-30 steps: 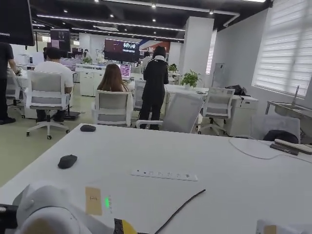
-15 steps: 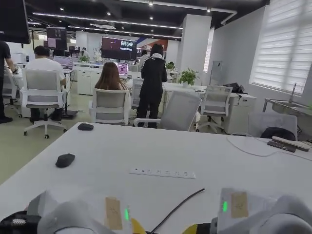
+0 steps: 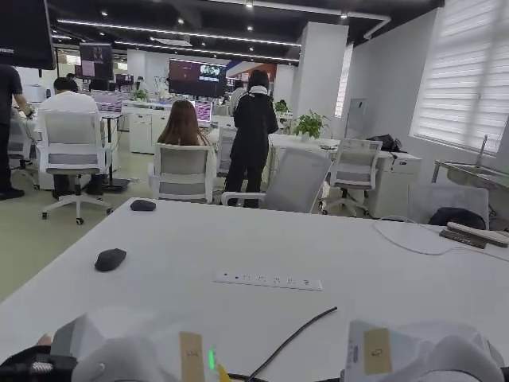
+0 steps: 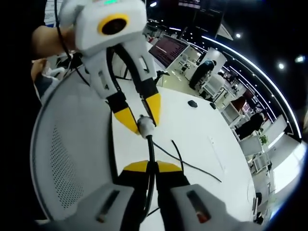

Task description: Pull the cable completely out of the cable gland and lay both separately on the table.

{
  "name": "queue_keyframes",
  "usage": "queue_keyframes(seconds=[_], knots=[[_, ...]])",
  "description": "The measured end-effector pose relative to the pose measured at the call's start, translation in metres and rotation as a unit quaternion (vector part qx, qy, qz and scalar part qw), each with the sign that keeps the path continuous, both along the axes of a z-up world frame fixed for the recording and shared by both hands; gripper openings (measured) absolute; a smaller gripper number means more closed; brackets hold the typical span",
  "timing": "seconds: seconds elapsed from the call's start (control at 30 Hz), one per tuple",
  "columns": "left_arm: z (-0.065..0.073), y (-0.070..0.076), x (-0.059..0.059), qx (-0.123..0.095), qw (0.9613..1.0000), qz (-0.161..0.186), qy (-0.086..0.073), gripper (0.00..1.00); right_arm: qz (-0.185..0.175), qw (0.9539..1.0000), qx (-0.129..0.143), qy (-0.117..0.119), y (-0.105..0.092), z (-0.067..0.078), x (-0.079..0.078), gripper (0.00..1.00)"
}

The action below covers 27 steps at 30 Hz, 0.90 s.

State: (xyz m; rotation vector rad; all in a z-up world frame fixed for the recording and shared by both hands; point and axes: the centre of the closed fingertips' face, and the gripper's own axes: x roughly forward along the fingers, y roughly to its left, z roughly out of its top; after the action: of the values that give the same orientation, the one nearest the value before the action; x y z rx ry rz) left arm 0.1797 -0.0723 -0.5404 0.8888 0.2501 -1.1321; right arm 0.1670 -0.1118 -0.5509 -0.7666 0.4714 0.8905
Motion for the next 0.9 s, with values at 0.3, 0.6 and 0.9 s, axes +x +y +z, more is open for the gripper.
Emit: queue_keyframes(seconds=[0.3, 0.6, 0.9], knots=[[-0.001, 0.005, 0.004, -0.001, 0.9999, 0.011, 0.006, 0.16, -0.034, 0.9993, -0.015, 0.002, -0.033, -0.009, 0.004, 0.03], [-0.001, 0.008, 0.007, 0.004, 0.9999, 0.016, 0.005, 0.16, -0.060, 0.9979, -0.023, 0.002, -0.055, -0.018, 0.006, 0.03], [-0.002, 0.012, 0.010, 0.004, 0.9996, 0.026, 0.008, 0.16, -0.087, 0.9953, -0.043, 0.002, -0.080, -0.027, 0.008, 0.03]])
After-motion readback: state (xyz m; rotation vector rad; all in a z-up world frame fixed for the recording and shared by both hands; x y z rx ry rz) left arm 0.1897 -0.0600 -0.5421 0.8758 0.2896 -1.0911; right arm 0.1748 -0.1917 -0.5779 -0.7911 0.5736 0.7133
